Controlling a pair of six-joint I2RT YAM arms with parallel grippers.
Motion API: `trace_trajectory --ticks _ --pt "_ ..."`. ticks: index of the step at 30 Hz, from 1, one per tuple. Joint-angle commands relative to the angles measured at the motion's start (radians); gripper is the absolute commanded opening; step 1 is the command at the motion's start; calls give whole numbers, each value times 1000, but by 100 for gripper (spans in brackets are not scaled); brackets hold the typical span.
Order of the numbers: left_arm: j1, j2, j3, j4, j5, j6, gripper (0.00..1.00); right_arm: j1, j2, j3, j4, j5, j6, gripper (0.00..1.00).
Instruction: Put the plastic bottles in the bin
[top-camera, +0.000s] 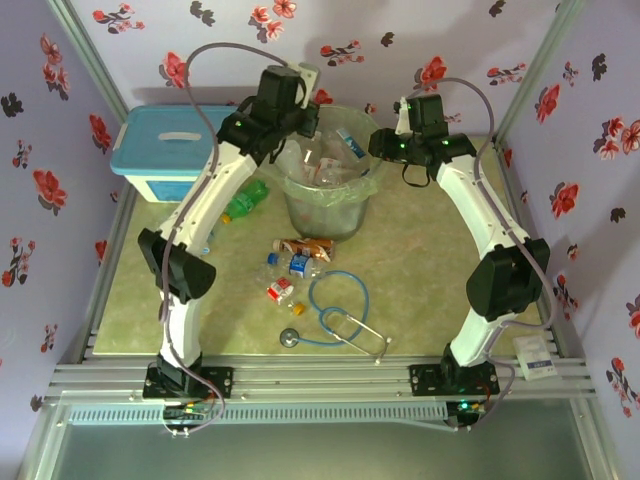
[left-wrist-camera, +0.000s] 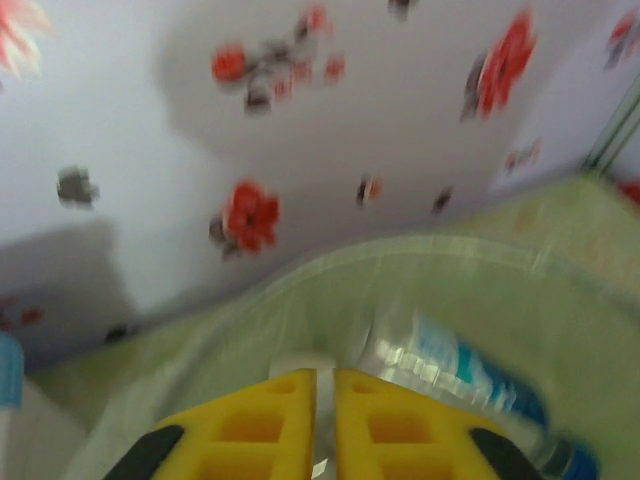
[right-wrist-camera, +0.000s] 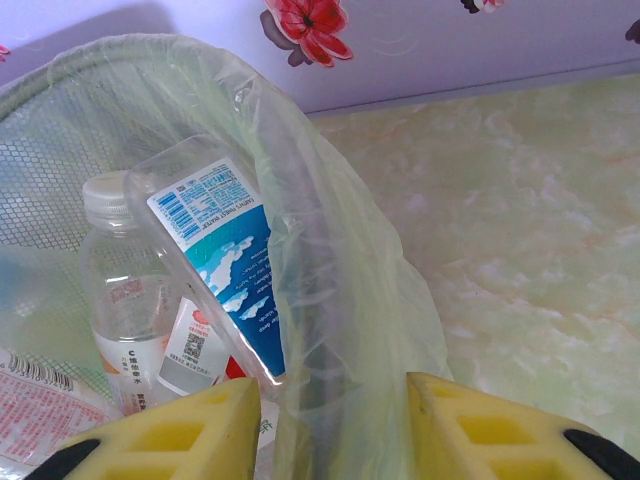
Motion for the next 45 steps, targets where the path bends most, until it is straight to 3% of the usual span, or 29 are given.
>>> trace_trajectory --ticks 1,5,17,26,30,36,41,45 --pt "-3 -11 24 -192 -39 55 6 -8 6 7 -4 0 -7 42" --pt "-11 -28 -60 -228 -18 45 0 -7 3 2 -3 2 -7 42" --pt "-14 -29 -262 -215 109 -12 0 -7 -5 -7 0 2 1 42" --pt "-11 -58 -213 -171 116 -6 0 -6 -1 -1 2 -6 5 41" --pt "-11 -78 -121 -171 115 6 24 -6 -1 0 5 -11 10 42" --pt "-8 -143 -60 -178 99 25 48 -6 -4 11 0 -8 10 42" --pt "18 -258 -144 -180 26 17 55 -4 -5 18 0 -10 11 44" --pt "104 -396 -334 -190 -3 -51 58 -2 -4 24 0 -14 13 44"
